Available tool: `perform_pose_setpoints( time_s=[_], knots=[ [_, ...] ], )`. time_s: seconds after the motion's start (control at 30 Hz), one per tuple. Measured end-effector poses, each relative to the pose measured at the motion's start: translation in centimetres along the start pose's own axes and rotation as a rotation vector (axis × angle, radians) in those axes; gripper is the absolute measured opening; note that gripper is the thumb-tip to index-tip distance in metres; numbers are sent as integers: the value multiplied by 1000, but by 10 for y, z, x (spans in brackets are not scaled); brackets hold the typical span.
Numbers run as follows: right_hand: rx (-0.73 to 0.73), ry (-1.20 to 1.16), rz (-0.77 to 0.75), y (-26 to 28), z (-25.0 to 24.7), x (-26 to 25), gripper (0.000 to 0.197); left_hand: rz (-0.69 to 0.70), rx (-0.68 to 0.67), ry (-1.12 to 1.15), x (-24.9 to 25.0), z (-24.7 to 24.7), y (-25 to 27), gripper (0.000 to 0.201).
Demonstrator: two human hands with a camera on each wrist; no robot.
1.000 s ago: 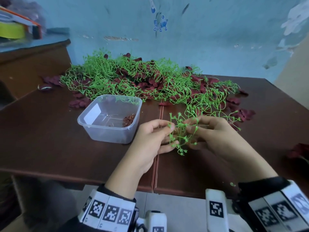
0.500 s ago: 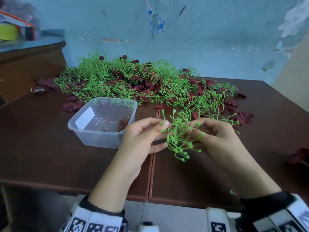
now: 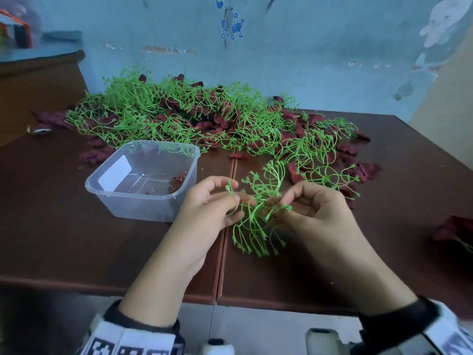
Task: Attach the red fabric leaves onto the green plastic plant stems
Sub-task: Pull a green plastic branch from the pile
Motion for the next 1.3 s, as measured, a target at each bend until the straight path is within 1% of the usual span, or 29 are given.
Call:
perform_pose_setpoints(
  time_s=[0.07, 0.17, 0.23, 0.27, 0.37, 0.47, 0.6, 0.73, 0.83, 0.9, 0.97, 1.07, 1.17, 1.3],
  knots=[
    [-10, -40, 14, 1, 4, 0, 16, -2, -17, -40, 0, 1, 1, 19],
    [2, -121, 43, 1, 7, 1, 14, -4, -109, -107, 2, 5, 4, 17],
    [7, -125, 77, -1, 9, 3, 14, -20, -161, -165, 1, 6, 8, 16],
    [7, -105, 107, -1, 10, 5, 12, -35, -164, -194, 0, 6, 8, 17],
    [-7, 57, 173, -6, 10, 13, 7, -70, -119, -241, -5, 3, 8, 14],
    [-30, 188, 142, -10, 10, 8, 4, -86, -93, -206, -7, 3, 6, 11],
    [-33, 196, 117, -10, 11, 3, 3, -80, -100, -149, -6, 3, 6, 11],
    [1, 204, 116, -8, 8, 7, 4, -85, -80, -98, -7, 0, 4, 25],
    [31, 205, 110, -8, 4, 8, 6, -77, -58, -62, -5, 1, 5, 25],
    [54, 144, 117, -8, 4, 8, 7, -54, -48, -54, -4, 1, 6, 19],
    [66, -7, 153, -8, 4, 9, 8, -24, -43, -59, -3, 0, 6, 16],
    [59, -167, 202, -6, 6, 9, 10, 3, -54, -46, 0, 0, 6, 14],
    [43, -328, 260, -4, 7, 11, 12, 16, -111, -1, 3, 2, 7, 21],
    [41, -453, 330, -2, 9, 11, 16, 31, -158, 44, 5, 5, 8, 31]
  ],
)
Point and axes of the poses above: each hand's wrist, its own y-axis away from the middle knuckle, its own z-axis out of the palm, x = y × z, the point moved 6 cm from there along -y, towards the middle knuckle, and after that the axes turned 2 degrees about -z, right-handed, at the moved point
